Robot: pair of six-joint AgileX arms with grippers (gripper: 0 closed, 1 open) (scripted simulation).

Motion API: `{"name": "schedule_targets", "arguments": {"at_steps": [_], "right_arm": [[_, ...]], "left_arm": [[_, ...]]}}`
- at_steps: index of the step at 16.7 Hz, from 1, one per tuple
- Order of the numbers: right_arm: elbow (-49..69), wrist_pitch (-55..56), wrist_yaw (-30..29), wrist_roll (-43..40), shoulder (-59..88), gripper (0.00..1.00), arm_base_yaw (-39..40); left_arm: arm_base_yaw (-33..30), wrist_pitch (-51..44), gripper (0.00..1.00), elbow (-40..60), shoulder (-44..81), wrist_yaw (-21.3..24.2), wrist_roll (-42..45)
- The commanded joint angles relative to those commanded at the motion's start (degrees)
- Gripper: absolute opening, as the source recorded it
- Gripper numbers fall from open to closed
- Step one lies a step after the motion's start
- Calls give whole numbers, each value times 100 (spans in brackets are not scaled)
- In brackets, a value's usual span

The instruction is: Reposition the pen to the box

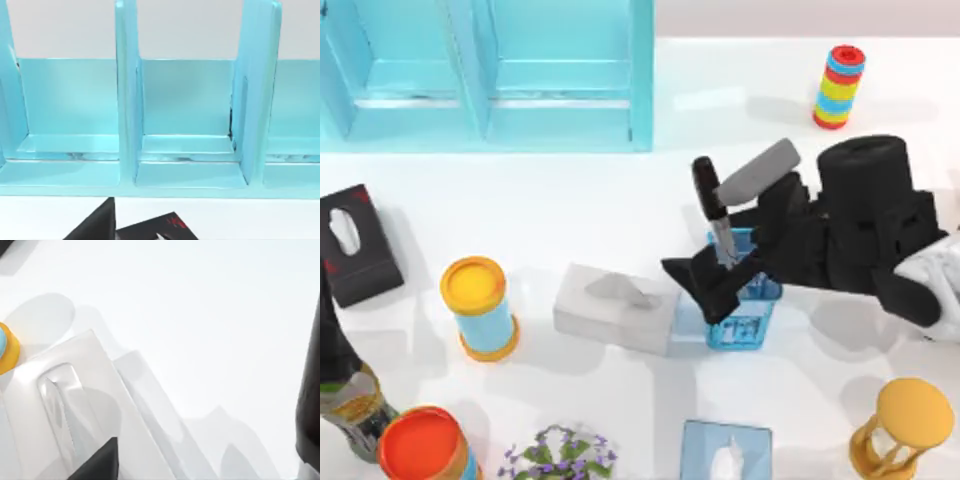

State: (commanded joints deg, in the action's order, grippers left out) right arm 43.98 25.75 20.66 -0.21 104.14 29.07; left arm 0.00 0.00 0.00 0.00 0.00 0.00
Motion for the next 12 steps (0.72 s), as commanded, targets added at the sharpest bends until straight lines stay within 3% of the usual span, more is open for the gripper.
{"name": "schedule_targets", "arguments": {"at_steps": [6, 12], "right_arm": [[255, -224, 393, -249, -261, 0, 25], [848, -1314, 1118, -935, -1002, 0, -497]], "left_arm": [[0, 0, 100, 0, 0, 0, 0], [0, 0, 100, 0, 0, 0, 0]]}}
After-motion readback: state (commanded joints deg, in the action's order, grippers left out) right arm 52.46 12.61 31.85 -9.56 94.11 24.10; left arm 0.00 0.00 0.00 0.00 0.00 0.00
